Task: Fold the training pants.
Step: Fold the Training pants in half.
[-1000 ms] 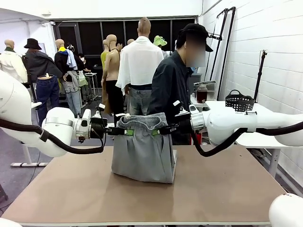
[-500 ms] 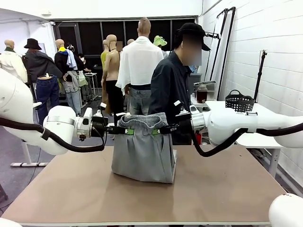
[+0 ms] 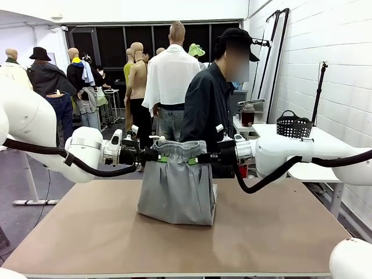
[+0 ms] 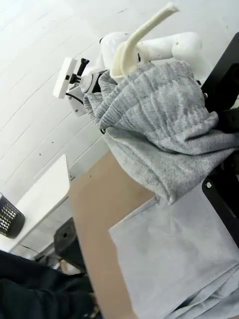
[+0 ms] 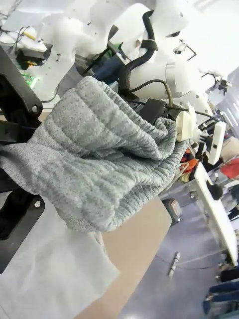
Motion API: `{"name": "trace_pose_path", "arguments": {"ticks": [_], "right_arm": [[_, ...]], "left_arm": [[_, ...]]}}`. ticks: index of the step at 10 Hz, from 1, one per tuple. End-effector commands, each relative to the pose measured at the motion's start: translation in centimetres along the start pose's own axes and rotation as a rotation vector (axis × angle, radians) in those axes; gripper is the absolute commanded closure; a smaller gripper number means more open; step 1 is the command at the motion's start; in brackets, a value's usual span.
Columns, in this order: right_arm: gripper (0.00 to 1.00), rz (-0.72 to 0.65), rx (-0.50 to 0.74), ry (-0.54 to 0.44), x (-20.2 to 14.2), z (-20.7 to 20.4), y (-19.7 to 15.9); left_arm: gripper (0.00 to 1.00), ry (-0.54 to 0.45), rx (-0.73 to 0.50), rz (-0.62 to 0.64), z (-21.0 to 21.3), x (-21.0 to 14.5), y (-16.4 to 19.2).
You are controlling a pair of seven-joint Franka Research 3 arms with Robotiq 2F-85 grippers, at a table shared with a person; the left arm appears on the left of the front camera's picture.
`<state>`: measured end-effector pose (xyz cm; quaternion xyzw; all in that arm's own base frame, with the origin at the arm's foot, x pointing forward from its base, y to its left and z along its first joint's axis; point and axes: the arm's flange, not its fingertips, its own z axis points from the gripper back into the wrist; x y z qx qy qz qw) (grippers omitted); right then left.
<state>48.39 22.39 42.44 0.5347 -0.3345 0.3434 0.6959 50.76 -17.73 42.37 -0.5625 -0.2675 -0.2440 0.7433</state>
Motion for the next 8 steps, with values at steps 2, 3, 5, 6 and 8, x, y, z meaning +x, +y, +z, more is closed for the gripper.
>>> {"name": "trace_pose_path", "arguments": {"ticks": [2,3,5,6,8], "right_arm": [[1.00,-0.148,-0.035,0.026,-0.3,0.2,-2.0],[1.00,-0.180,-0.044,0.022,-0.7,0.4,-3.1],[1.00,-0.247,-0.041,0.019,-1.6,0.6,-4.6],[1.00,-0.258,-0.037,0.022,-1.7,0.6,-4.8],[1.00,-0.221,-0.018,0.028,-2.4,-0.1,-4.2]], "left_arm": [[1.00,0.027,0.012,0.113,0.4,0.2,2.1],[1.00,0.027,0.009,0.126,0.3,0.1,2.8],[1.00,0.027,0.015,0.167,0.2,-0.4,4.1],[1.00,0.023,0.028,0.180,0.3,-0.6,4.4],[1.00,0.026,-0.008,0.150,-1.5,-1.5,3.5]]}}
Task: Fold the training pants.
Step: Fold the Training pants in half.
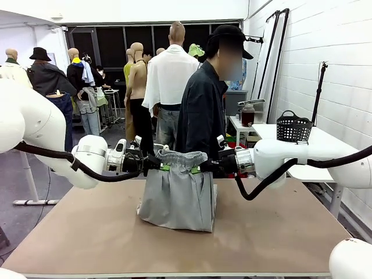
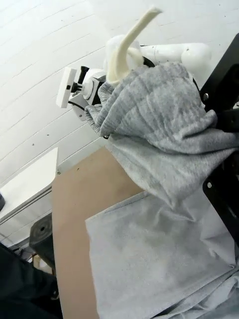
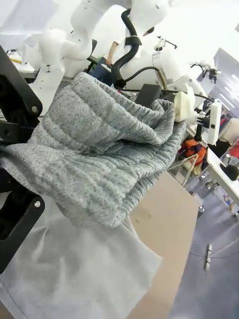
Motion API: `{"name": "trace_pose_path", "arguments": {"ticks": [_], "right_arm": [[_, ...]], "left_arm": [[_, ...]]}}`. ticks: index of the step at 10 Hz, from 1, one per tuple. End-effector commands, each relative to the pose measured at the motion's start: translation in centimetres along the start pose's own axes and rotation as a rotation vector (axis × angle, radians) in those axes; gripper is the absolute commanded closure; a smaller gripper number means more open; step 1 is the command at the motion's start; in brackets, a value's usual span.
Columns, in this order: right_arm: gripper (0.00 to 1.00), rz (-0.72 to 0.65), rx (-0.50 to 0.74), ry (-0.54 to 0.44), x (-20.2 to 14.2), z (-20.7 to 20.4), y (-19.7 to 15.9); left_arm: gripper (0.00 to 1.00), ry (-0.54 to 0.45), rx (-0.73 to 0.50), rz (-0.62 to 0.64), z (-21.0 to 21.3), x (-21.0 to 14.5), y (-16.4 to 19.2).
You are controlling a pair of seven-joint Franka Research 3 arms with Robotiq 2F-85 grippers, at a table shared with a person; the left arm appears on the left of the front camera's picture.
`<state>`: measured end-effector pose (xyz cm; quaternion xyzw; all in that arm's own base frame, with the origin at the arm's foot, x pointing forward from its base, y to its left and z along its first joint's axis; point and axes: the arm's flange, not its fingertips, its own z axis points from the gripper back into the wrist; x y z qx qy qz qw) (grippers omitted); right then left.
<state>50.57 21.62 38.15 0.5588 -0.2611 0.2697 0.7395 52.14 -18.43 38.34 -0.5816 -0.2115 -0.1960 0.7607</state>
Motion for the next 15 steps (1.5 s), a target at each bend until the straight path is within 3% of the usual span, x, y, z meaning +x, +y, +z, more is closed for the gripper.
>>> {"name": "trace_pose_path", "arguments": {"ticks": [1,4,11,15], "right_arm": [[1.00,0.006,-0.006,-0.008,0.0,0.3,0.0],[1.00,0.001,-0.001,-0.001,0.0,0.1,0.0],[1.00,-0.241,-0.038,-0.028,-0.3,-0.8,-5.2],[1.00,-0.329,-0.074,-0.064,-1.6,-0.3,-7.5]], "left_arm": [[1.00,-0.003,0.002,-0.003,0.2,0.1,-0.1],[1.00,0.003,-0.002,-0.001,-0.2,-0.1,-0.1],[1.00,0.090,0.083,0.295,-0.8,3.0,4.2],[1.00,0.081,0.117,0.345,-1.9,3.3,7.5]]}}
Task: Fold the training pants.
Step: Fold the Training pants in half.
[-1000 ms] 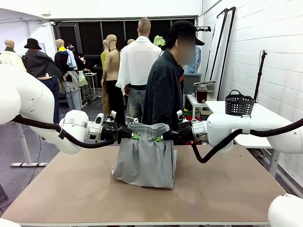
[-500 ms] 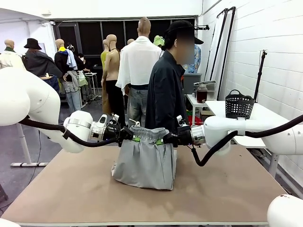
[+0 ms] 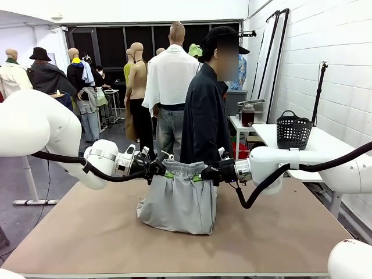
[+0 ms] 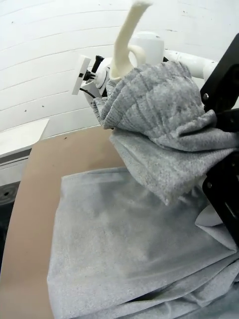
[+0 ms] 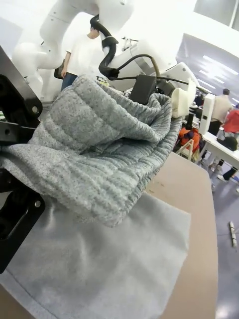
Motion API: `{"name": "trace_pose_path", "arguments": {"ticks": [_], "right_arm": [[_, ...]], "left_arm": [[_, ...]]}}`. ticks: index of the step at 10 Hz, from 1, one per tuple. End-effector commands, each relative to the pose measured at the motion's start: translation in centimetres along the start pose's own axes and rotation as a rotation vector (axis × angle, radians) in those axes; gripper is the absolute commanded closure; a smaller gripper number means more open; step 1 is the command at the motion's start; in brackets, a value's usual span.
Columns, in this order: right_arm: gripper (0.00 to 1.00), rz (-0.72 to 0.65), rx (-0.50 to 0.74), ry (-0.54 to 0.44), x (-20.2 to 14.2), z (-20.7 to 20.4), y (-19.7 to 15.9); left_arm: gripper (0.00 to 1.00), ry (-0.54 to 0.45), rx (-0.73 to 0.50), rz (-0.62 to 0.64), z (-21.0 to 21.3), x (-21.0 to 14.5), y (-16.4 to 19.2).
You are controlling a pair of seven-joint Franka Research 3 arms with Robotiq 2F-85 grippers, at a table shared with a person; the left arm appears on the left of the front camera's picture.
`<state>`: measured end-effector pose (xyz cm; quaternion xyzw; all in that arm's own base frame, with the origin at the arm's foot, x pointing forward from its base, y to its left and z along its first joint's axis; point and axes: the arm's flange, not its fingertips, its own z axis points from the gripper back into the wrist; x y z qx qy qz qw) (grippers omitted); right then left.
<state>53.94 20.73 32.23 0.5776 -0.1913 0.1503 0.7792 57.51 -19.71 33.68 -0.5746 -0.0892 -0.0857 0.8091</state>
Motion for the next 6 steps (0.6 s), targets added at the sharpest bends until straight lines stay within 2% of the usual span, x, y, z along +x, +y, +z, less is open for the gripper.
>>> {"name": "trace_pose_path", "arguments": {"ticks": [1,6], "right_arm": [[1.00,-0.059,-0.039,-0.057,0.3,0.6,-1.3],[1.00,-0.096,-0.108,-0.096,0.4,0.3,-4.3]], "left_arm": [[1.00,-0.021,0.060,0.028,0.7,1.6,1.2],[1.00,-0.081,0.111,0.018,-0.3,2.6,3.9]]}}
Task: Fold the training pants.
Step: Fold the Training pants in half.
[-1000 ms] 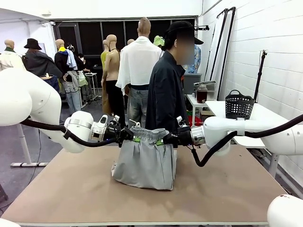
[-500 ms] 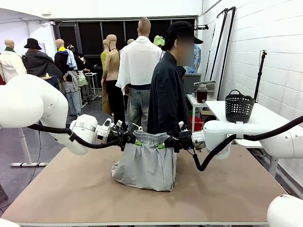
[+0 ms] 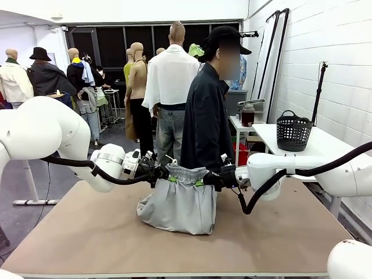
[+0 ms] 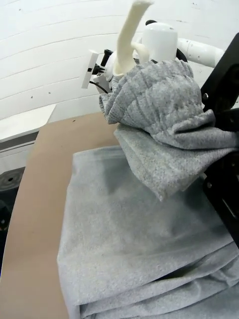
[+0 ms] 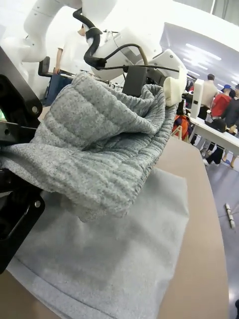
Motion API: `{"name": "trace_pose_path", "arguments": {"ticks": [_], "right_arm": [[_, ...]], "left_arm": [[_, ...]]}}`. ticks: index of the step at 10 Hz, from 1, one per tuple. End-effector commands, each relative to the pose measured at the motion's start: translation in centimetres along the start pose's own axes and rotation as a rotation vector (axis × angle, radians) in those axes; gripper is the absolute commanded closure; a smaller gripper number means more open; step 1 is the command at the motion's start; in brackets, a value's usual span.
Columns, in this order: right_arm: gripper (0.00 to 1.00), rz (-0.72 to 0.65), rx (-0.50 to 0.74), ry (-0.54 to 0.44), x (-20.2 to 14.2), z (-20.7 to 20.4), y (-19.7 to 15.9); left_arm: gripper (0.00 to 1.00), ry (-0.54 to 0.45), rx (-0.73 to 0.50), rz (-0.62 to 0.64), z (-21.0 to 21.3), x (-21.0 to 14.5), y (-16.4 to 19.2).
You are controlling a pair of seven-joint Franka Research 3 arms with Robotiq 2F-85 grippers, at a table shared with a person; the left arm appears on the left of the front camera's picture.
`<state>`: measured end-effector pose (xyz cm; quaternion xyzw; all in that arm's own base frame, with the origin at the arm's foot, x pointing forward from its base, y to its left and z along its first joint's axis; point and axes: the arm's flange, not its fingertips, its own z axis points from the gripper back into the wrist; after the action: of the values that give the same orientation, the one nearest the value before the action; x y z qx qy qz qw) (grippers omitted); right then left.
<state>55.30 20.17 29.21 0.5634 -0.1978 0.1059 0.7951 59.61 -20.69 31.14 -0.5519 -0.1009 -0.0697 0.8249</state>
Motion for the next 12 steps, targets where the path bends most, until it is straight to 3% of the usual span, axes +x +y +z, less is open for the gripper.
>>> {"name": "trace_pose_path", "arguments": {"ticks": [1,6,7,8,12], "right_arm": [[1.00,-0.045,-0.054,-0.049,0.6,0.6,-1.4],[1.00,-0.073,-0.065,-0.060,0.8,0.6,-2.9],[1.00,-0.056,-0.071,-0.049,0.8,0.6,-2.8],[1.00,-0.042,-0.023,-0.007,-0.1,-0.4,-1.8],[1.00,-0.043,-0.022,0.000,-0.3,-0.6,-1.9]], "left_arm": [[1.00,-0.054,0.057,0.011,1.2,1.3,1.9],[1.00,-0.029,0.073,0.053,0.6,1.4,3.5],[1.00,0.004,0.097,0.007,0.5,0.9,3.0],[1.00,0.002,0.011,0.023,-1.2,0.3,2.1],[1.00,0.015,0.010,0.016,-1.7,0.1,1.9]]}}
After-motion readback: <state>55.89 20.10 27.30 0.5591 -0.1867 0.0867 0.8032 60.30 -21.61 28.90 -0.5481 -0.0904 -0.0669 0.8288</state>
